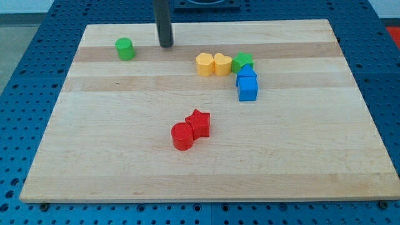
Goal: Push the green circle diagonally to the red blocks
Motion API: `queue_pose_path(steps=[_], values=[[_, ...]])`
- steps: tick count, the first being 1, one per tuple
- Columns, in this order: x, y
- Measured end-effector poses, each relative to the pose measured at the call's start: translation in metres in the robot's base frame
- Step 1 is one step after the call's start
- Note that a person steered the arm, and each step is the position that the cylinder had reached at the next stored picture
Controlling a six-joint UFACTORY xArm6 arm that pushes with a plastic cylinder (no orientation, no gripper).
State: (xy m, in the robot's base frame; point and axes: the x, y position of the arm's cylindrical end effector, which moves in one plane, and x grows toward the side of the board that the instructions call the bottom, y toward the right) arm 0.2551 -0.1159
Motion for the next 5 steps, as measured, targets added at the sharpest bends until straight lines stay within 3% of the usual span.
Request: queue_pose_path(steps=[2,5], values=[[-0.018,-0.083],[0.016,-0.083]])
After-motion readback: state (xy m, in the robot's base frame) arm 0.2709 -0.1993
